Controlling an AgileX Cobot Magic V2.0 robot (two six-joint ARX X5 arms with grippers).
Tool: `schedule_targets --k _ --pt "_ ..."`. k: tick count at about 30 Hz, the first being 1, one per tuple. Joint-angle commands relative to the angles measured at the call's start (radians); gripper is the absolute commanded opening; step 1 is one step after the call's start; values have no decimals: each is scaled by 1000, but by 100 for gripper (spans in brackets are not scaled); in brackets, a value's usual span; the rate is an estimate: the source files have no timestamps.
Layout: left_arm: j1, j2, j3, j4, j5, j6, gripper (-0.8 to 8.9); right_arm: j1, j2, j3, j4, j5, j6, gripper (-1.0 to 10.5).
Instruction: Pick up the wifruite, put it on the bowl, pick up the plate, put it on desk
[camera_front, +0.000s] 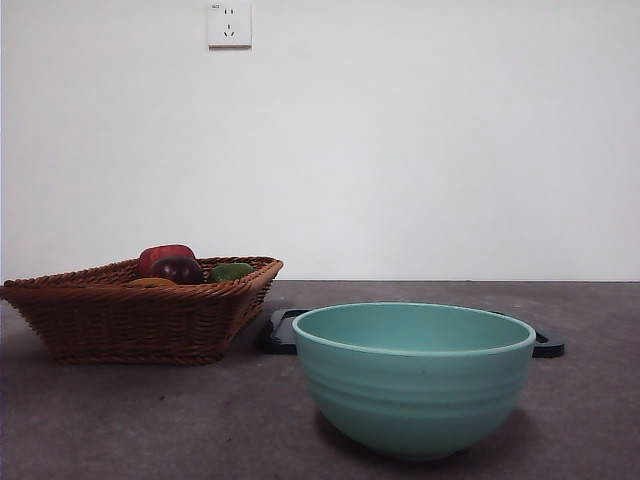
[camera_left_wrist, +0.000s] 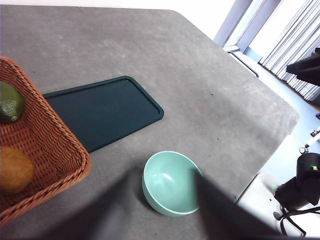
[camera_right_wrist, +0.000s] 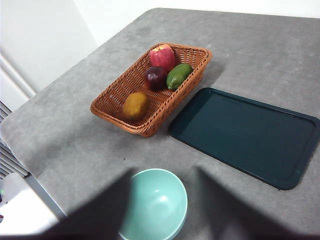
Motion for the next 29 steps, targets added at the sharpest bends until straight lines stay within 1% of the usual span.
schedule_targets --k 1,2,3,4,10,16,19,25,29 --pt "-3 3 17 10 6 18 555 5 3 20 12 2 -4 542" --pt "-3 3 17 10 6 18 604 5 3 20 12 8 -2 600" --pt "-3 3 17 10 6 18 626 5 3 20 11 11 -1 634" --pt "-3 3 17 11 6 18 626 5 3 20 11 21 -1 651" --pt "-3 3 17 10 6 11 625 5 3 20 12 26 -1 653" --pt "-3 7 17 9 2 -33 616 5 3 20 11 26 -1 653" --pt "-3 23 23 -9 -16 -55 616 5 3 20 12 26 -1 653" --pt "-3 133 57 -93 -81 -68 616 5 3 20 16 26 -1 653" --pt "-3 249 108 -150 -189 -80 616 5 3 20 16 26 -1 653"
